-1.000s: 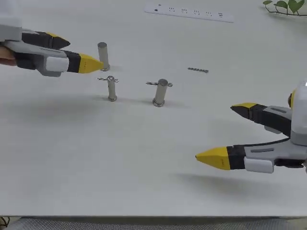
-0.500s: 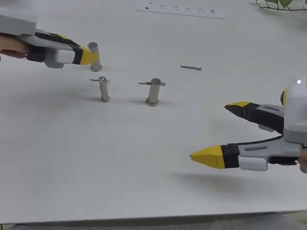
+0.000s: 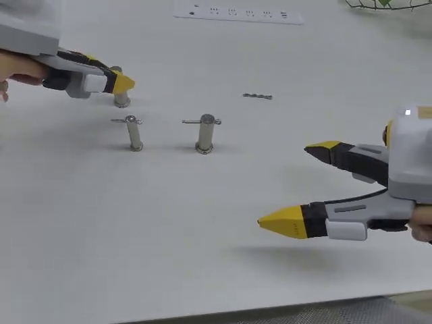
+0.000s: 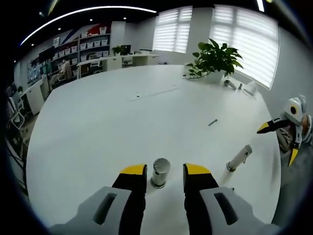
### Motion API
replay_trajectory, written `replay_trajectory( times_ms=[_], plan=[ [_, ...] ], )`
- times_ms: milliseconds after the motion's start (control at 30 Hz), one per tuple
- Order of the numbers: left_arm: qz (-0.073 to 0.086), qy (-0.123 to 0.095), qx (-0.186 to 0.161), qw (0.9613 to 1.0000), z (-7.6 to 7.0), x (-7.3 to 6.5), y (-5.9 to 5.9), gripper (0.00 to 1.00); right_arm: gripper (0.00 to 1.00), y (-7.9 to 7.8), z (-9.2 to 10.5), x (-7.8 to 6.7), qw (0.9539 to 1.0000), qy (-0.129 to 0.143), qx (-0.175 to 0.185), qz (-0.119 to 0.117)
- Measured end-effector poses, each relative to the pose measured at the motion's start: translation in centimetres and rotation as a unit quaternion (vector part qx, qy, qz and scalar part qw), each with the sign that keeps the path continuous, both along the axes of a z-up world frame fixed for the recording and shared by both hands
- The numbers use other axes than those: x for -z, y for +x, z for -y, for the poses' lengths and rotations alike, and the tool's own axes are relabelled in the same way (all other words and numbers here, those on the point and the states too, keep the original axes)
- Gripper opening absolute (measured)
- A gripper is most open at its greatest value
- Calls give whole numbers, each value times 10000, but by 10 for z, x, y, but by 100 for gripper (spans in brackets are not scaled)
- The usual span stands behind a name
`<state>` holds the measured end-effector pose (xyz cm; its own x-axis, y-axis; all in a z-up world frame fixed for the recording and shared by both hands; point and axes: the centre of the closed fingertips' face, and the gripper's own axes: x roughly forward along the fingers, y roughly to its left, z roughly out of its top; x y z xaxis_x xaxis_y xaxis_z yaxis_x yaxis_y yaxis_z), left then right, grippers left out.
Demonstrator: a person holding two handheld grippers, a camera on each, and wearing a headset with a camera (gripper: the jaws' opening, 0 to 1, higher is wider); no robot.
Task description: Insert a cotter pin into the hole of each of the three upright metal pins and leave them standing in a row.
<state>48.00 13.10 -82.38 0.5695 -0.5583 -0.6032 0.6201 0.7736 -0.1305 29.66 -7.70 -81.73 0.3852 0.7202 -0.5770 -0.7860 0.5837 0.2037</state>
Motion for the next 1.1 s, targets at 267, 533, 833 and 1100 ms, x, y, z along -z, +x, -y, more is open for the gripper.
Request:
replay_trajectory(
  times_ms=[267,533,833,1100],
  plan=[
    [7,136,21,9999,1,5,-2,19,98,0,3,-1,10000,12,46,0],
    [74,293,-4,9995,-1,11,2,14,98,0,4,-1,9999,49,91,-9],
    [158,451,-13,9989,1,7,-6,12,97,-4,2,0,10000,58,13,-37],
    [304,473,109,9984,3,4,-11,12,97,-4,1,0,10000,69,-41,-44]
  ],
)
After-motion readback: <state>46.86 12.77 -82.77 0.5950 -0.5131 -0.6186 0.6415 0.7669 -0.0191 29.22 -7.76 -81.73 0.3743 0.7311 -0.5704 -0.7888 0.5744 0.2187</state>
